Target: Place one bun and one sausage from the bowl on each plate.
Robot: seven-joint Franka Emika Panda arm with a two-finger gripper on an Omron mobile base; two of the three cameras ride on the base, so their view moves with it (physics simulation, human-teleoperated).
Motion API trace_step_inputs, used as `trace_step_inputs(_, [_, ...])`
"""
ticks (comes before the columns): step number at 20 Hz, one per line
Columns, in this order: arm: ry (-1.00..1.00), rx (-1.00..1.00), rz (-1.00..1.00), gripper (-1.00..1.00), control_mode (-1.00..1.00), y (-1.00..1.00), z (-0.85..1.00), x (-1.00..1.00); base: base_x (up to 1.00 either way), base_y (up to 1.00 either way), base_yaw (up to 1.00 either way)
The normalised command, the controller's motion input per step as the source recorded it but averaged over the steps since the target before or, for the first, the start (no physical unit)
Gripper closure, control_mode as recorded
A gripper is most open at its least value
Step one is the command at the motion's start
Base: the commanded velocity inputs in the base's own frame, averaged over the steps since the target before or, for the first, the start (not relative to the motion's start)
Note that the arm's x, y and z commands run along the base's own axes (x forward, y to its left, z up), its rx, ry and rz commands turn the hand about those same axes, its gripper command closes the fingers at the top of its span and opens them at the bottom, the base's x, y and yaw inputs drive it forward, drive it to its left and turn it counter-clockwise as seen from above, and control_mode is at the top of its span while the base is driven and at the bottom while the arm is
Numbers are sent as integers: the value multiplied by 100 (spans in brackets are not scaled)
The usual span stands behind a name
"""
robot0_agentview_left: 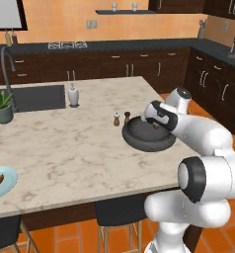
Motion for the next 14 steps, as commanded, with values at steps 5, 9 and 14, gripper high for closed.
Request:
trace_step_inputs(5, [-8,-7,17,100,-100,27,43,-100,0,0,0])
trace_step_inputs(9, [-21,-7,14,100,-100,16,64,-100,0,0,0])
trace_step_inputs(14, [-18,-4,11,100,100,6,48,-80,-20,5,2])
